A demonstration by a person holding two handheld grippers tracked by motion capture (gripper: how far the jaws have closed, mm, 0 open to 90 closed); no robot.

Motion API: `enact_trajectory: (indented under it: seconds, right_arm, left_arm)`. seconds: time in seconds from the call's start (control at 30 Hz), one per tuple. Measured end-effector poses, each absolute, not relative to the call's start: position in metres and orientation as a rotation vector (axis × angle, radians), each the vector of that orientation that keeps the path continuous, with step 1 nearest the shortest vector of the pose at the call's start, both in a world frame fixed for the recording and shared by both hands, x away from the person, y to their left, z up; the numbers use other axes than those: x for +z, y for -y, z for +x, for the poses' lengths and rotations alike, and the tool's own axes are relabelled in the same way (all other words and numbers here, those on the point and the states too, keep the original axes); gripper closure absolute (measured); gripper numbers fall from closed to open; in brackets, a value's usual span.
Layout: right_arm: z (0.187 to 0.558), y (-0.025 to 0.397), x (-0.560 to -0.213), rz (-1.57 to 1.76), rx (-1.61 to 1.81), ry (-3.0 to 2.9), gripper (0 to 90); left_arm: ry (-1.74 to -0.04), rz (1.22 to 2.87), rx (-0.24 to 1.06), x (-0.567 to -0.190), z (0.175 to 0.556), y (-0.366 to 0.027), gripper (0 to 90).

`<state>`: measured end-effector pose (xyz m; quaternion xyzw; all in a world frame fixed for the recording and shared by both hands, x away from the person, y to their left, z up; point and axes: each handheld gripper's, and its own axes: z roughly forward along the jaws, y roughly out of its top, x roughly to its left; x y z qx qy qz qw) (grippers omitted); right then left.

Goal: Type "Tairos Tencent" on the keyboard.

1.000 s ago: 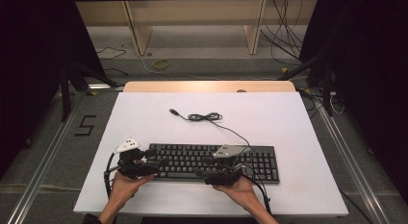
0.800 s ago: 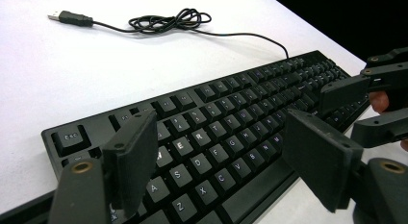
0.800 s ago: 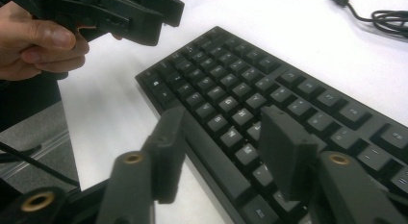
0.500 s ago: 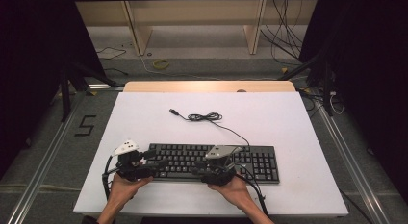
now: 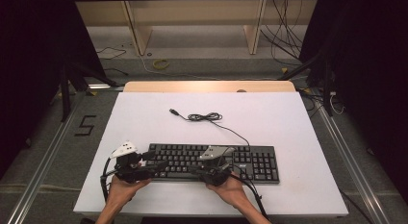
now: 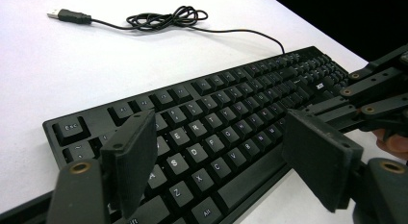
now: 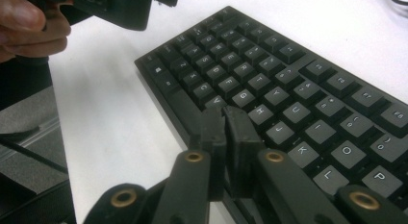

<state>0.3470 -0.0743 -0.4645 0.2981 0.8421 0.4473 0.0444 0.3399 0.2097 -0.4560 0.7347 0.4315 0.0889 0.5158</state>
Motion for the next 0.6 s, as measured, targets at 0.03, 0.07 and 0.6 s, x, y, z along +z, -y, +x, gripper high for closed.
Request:
enact_trajectory:
  seconds: [0.03, 0.07, 0.6]
  right_arm:
    - [0.347, 0.074, -0.465, 0.912, 1.362, -2.576, 88.9]
    - [0.347, 0.073, -0.466, 0.911, 1.356, -2.578, 89.4]
    - [0.351, 0.061, -0.479, 0.902, 1.276, -2.614, 90.0]
  left_arm:
    - [-1.039, 1.764, 0.213, -0.456, 0.340, -0.210, 28.0]
    - [-1.039, 1.764, 0.213, -0.456, 0.340, -0.210, 28.0]
    - [-1.038, 1.779, 0.213, -0.457, 0.337, -0.212, 27.9]
